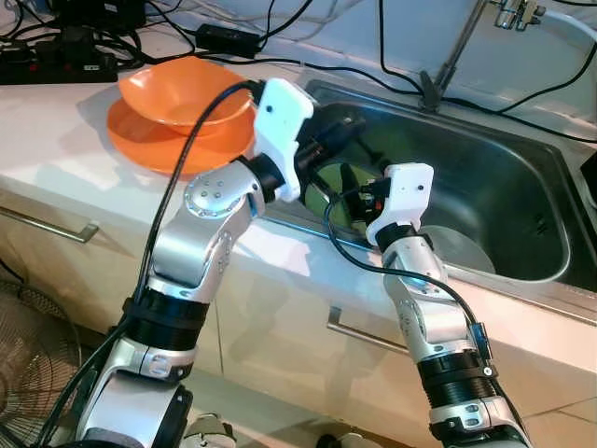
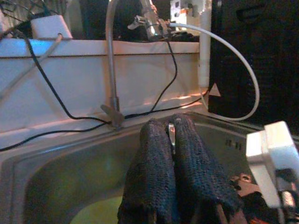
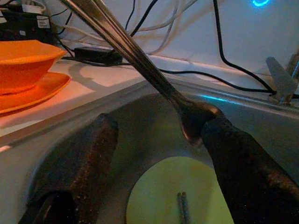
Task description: Kitchen organization
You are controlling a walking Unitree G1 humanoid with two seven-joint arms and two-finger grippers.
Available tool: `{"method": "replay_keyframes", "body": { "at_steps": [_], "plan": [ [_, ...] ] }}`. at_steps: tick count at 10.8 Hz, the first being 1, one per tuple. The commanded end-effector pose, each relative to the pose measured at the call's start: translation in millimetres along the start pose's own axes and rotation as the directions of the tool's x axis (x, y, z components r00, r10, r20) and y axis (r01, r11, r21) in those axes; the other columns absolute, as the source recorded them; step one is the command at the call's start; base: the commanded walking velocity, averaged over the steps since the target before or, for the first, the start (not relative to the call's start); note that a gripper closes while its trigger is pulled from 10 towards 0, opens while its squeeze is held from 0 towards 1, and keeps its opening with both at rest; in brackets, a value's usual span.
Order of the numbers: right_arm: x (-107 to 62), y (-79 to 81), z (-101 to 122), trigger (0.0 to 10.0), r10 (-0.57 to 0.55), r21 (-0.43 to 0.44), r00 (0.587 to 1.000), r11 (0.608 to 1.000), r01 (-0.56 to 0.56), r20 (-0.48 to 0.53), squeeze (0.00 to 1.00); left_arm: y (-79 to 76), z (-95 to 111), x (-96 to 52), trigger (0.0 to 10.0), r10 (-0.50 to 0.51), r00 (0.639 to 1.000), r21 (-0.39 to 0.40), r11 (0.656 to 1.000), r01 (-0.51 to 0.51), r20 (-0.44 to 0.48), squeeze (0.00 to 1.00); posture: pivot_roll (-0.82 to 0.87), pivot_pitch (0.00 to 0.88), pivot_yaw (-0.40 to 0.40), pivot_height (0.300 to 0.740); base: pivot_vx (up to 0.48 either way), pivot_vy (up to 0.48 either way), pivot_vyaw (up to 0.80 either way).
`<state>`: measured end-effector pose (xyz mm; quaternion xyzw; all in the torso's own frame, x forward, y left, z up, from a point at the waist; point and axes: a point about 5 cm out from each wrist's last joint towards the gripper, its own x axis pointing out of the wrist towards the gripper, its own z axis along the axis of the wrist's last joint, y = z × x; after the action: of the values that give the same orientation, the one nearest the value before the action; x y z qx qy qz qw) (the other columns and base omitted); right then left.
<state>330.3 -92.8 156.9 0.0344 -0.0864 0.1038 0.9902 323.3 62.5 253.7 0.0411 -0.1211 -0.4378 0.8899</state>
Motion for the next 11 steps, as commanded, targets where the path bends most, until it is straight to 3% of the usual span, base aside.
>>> {"method": "replay_keyframes", "body": {
  "at_steps": [1, 8, 9, 10, 11],
  "plan": [
    [1.9, -2.0, 5.3, 10.0, -0.004, -0.006, 1.000, 1.000, 0.004, 0.025, 0.00, -8.7, 2.1, 1.7, 10.0, -0.056, 0.998, 0.001, 0.998, 0.056, -0.004, 0.00, 0.06, 0.056, -0.136, 0.740, 0.000, 0.000, 0.00],
    [4.0, -6.7, 8.3, 10.0, -0.043, -0.006, 0.998, 0.999, 0.044, 0.039, 0.00, -13.2, -9.3, -0.4, 10.0, -0.096, 0.992, -0.013, 0.995, 0.095, -0.087, 0.00, 0.06, 0.069, -0.131, 0.740, 0.000, 0.000, 0.00],
    [3.4, -7.1, 8.4, 4.3, -0.044, -0.002, 0.998, 0.999, 0.044, 0.042, 0.00, -13.0, -8.9, -0.4, 10.0, -0.094, 0.992, -0.007, 0.996, 0.094, -0.089, 0.00, 0.06, 0.069, -0.131, 0.740, 0.000, 0.000, 0.00],
    [3.2, -6.9, 8.8, 0.0, -0.045, 0.002, 0.998, 0.999, 0.045, 0.044, 0.00, -12.5, -8.6, -0.6, 10.0, -0.091, 0.992, -0.003, 0.996, 0.091, -0.091, 0.00, 0.06, 0.068, -0.130, 0.740, 0.000, 0.000, 0.00],
    [3.2, -6.7, 9.1, 0.0, -0.044, 0.006, 0.998, 0.999, 0.044, 0.048, 0.00, -11.9, -8.9, -0.7, 10.0, -0.085, 0.992, 0.003, 0.996, 0.085, -0.093, 0.00, 0.06, 0.069, -0.130, 0.740, 0.000, 0.000, 0.00]
  ]
}}
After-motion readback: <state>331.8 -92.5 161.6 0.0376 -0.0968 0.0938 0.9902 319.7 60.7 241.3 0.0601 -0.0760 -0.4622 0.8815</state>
